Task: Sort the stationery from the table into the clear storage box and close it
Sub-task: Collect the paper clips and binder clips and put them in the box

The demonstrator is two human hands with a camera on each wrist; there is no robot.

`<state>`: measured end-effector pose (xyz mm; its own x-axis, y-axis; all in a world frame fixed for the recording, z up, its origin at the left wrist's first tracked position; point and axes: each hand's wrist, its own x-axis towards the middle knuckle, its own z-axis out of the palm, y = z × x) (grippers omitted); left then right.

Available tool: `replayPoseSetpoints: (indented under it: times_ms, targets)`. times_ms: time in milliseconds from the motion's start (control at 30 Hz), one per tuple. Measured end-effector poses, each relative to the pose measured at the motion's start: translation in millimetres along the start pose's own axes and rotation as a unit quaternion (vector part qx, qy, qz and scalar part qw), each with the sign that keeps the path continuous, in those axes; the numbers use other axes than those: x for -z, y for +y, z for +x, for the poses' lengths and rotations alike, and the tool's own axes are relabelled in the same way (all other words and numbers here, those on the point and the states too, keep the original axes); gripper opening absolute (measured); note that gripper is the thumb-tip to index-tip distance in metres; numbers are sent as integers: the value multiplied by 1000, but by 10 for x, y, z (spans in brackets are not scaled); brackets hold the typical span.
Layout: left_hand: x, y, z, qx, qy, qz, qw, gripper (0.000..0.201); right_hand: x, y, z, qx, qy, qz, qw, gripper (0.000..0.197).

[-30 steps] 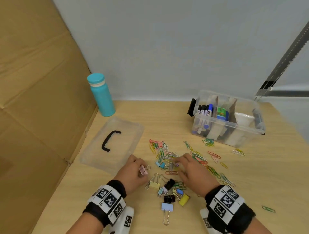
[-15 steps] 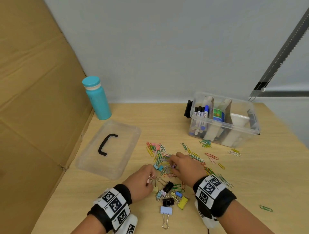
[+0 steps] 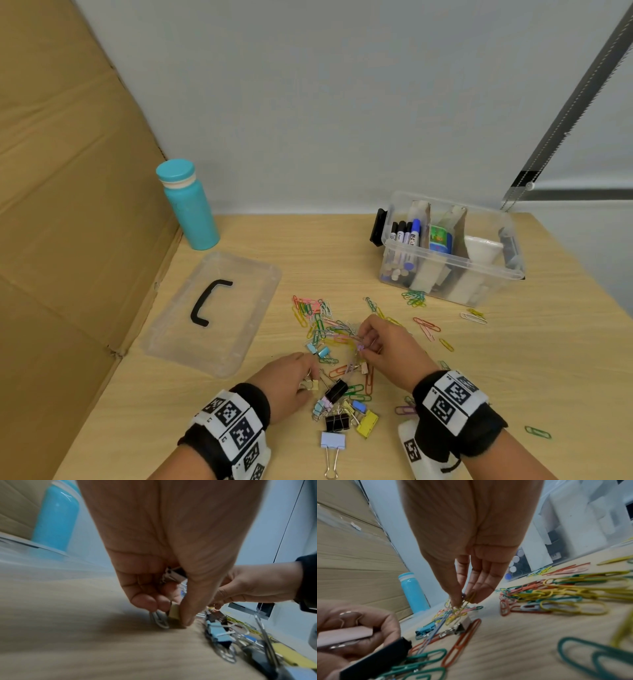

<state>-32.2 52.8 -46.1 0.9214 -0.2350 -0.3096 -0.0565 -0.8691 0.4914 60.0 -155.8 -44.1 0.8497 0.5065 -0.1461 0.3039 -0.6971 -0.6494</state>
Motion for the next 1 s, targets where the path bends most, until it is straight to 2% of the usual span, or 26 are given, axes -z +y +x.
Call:
replayPoseSetpoints:
  times_ms: [100, 200, 300, 433, 533, 667, 833, 933, 1000]
  targets:
    - [22, 1, 20, -1, 23, -32, 999, 25, 17, -1, -39, 28, 14, -8, 999, 27]
    - [59, -16, 34, 4, 59, -74, 995, 23, 0, 6, -66, 58, 13, -69, 996, 28]
    - [90, -26, 23, 12, 83, -93, 992, 23, -17, 29, -69, 50, 1, -72, 996, 27]
    - [114, -36, 0, 11, 122, -107, 987, 19, 5, 39, -80, 45, 38, -46, 997, 19]
    - [127, -48, -10, 18, 138, -130, 982, 16, 4, 45, -105, 37, 37, -41, 998, 15]
    - [134, -51, -1, 18, 149, -145, 978, 15, 43, 40, -131, 41, 59, -39, 997, 22]
    - [158, -26, 33, 24, 152, -198, 968, 13, 154, 14, -160, 17, 106, 51, 993, 33]
    - [152, -46, 54, 27, 152, -237, 959, 10, 222, -3, -164, 25, 155, 96, 983, 29]
    - [150, -61, 57, 34, 151, -259, 954, 7, 222, 6, -166, 1, 147, 146, 978, 27]
